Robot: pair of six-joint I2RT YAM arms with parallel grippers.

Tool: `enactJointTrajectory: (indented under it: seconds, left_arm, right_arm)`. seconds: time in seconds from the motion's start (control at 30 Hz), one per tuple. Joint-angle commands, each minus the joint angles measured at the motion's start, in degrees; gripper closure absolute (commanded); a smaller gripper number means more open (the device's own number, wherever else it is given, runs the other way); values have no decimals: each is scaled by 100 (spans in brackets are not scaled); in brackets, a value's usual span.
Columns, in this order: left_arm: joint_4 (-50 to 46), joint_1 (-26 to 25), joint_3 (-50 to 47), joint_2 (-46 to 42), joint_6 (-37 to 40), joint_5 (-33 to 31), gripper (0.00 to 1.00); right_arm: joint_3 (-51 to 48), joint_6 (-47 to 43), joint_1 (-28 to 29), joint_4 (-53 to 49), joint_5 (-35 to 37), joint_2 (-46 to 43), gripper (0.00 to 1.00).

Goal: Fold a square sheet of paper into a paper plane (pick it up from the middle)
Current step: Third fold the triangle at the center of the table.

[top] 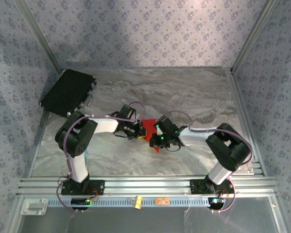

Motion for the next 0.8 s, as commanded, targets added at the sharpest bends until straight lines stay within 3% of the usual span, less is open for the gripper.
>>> enactJointTrajectory:
  seconds: [0.0,0.3,0.43,0.77]
  left_arm:
    - [-303,103,-103,167,135,-260,99]
    - [-216,100,-97,207,111,-159,99]
    - [-230,97,-92,213,105,-152,99]
    - [-338,155,-78,201,170,-213,99]
  right_arm:
    - [-153,3,50,-422,-32,-201,98]
    - [747,55,-56,-41,-13,457,98]
    - [707,64,-60,18,-103,783,98]
    - [-661,66,-64,-111,-67,-447,95]
